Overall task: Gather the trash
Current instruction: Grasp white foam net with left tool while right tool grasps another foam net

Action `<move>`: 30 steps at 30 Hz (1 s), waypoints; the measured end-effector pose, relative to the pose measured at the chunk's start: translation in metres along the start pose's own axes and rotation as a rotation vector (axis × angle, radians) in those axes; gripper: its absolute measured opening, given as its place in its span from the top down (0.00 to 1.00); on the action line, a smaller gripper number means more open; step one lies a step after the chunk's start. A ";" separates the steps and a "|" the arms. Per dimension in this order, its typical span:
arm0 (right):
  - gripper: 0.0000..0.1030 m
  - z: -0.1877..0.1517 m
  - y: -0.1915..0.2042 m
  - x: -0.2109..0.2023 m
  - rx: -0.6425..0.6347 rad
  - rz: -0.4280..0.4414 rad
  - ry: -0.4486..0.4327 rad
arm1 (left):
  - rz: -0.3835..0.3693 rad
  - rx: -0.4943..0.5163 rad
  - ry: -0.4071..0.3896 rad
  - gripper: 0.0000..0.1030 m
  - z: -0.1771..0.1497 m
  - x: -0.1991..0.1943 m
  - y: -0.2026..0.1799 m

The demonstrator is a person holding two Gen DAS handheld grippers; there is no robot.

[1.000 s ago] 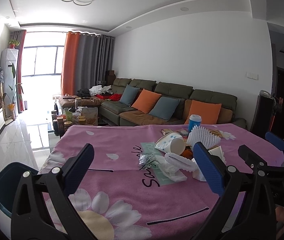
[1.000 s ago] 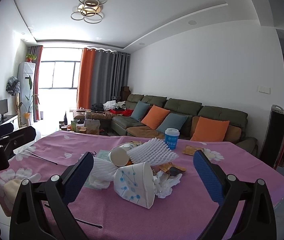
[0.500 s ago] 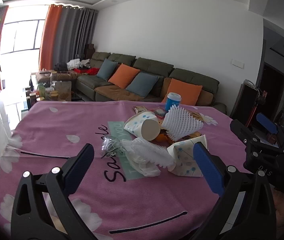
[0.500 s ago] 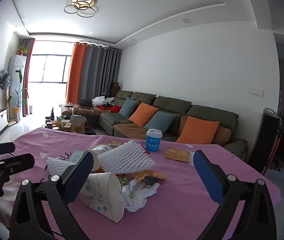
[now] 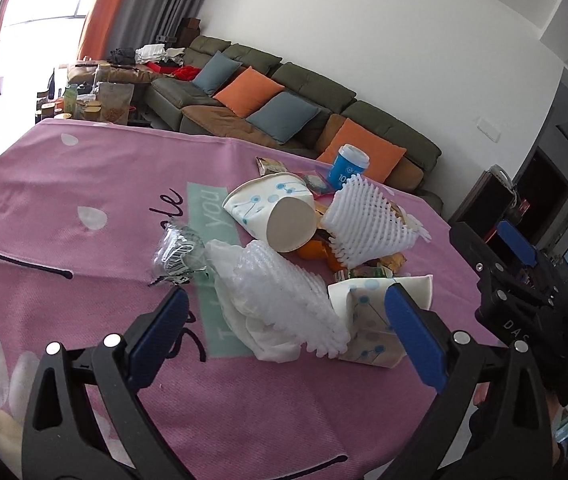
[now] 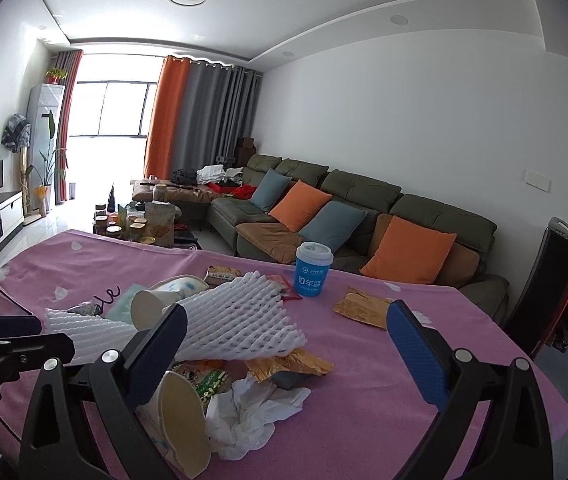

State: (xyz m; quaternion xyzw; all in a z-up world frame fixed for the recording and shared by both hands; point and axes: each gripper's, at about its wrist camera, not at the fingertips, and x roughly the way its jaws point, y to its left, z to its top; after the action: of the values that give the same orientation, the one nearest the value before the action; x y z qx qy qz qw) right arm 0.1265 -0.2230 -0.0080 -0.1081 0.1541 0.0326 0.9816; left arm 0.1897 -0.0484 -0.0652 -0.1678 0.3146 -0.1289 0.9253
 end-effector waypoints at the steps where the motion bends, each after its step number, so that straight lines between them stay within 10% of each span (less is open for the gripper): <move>1: 0.06 0.001 0.000 0.005 -0.004 0.006 0.008 | -0.002 -0.004 0.004 0.07 0.001 0.001 0.001; 20: 0.06 0.001 -0.017 0.086 0.069 0.183 0.238 | -0.047 0.020 0.042 0.84 0.007 0.021 0.006; 30: 0.39 -0.012 -0.024 0.119 0.182 0.312 0.388 | -0.074 0.022 0.030 0.88 0.009 0.020 0.008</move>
State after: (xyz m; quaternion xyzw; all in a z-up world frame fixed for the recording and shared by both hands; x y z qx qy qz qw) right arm 0.2379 -0.2453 -0.0515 0.0015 0.3566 0.1485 0.9224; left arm 0.2112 -0.0459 -0.0724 -0.1673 0.3208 -0.1687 0.9169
